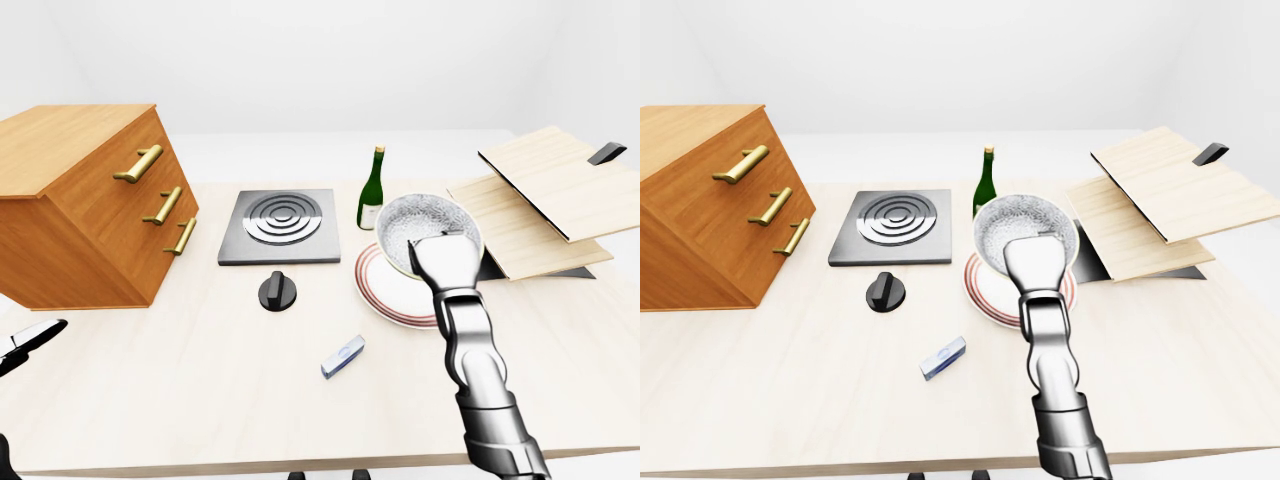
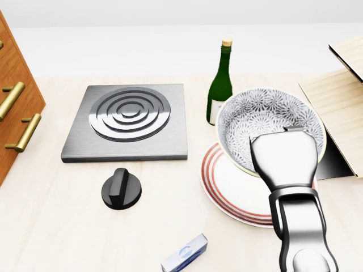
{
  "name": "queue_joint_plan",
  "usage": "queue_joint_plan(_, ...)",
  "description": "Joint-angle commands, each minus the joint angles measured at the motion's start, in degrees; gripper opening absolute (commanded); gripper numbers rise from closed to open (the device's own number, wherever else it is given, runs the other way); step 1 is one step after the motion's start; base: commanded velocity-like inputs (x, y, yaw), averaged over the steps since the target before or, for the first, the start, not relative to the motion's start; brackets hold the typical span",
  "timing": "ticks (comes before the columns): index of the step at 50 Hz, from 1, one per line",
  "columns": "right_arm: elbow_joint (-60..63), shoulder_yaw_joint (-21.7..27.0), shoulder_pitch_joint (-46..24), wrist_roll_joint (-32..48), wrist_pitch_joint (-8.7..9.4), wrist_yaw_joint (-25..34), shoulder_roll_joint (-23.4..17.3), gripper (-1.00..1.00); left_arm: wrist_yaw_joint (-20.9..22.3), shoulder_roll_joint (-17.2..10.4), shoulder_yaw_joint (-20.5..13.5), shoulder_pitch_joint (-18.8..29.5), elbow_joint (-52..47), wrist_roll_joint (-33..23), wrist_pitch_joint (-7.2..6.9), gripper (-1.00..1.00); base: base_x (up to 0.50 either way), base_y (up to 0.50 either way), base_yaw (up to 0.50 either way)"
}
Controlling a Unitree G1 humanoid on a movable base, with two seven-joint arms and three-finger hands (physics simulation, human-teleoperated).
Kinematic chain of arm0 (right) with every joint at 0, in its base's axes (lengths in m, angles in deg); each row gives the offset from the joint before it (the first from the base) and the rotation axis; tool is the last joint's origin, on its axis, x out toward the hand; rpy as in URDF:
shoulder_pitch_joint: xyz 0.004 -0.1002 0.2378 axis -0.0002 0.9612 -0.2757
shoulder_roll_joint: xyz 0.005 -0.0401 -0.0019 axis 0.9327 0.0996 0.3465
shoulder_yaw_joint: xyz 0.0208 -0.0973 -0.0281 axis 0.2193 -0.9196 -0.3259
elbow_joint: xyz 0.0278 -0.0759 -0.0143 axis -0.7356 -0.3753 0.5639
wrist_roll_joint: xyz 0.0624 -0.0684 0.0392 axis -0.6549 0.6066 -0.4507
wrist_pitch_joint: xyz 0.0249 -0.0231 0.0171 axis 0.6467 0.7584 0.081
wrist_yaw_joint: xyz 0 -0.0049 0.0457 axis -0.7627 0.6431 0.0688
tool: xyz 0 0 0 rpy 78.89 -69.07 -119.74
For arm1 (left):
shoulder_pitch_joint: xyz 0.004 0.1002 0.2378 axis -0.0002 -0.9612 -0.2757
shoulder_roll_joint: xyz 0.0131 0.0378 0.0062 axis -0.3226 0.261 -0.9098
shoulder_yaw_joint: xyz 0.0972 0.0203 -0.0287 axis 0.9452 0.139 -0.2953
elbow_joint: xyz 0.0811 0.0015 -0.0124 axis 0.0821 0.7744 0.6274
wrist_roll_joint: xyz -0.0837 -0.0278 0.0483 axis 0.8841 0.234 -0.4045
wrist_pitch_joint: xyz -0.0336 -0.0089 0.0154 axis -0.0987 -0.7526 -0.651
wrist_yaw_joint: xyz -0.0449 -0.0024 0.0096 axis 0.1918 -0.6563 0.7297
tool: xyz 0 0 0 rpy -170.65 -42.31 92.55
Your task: Pick up the akita bowl and put it on the plate.
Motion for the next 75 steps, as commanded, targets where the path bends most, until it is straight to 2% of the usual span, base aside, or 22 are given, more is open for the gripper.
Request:
queue_joint_plan(1, 1.17, 0.34, 0.16, -0.1, 0.01, -1.65, -0.42, -1.0, -0.06, -0.06, 0.11, 0.04, 0.24, 0.03, 0.0, 1.0, 0.0, 0.0, 0.0)
queue_joint_plan(22, 1.19, 0.52, 0.16, 0.03, 0.01, -1.67, -0.26, -1.0, -0.09, -0.07, 0.13, 0.02, 0.25, 0.05, 0.0, 1.0, 0.0, 0.0, 0.0)
queue_joint_plan(30, -6.16, 0.33, -1.48, -3.4, 0.01, -2.81, -0.82, -1.0, 0.16, 0.05, -0.01, -0.16, -0.05, 0.13, 0.0, 1.0, 0.0, 0.0, 0.0)
queue_joint_plan(37, -16.14, -0.06, -6.85, -5.65, 0.01, -2.5, -2.02, -1.0, 0.1, -0.01, 0.09, -0.01, -0.03, 0.21, 0.0, 1.0, 0.0, 0.0, 0.0)
queue_joint_plan(48, -20.39, 0.19, -10.06, -9.04, 0.01, -0.43, -3.16, -0.98, 0.12, 0.0, 0.05, -0.09, -0.3, 0.27, 0.0, 1.0, 0.0, 0.0, 0.0)
queue_joint_plan(60, -27.18, -0.22, -12.5, -11.05, 0.01, -2.77, -4.64, -1.0, 0.07, -0.07, 0.02, 0.03, -0.49, 0.21, 0.0, 1.0, 0.0, 0.0, 0.0)
queue_joint_plan(75, -37.67, -0.99, -15.2, -13.79, 0.01, -8.69, -6.23, -1.0, 0.25, 0.08, 0.16, -0.08, -0.51, 0.07, 0.0, 1.0, 0.0, 0.0, 0.0)
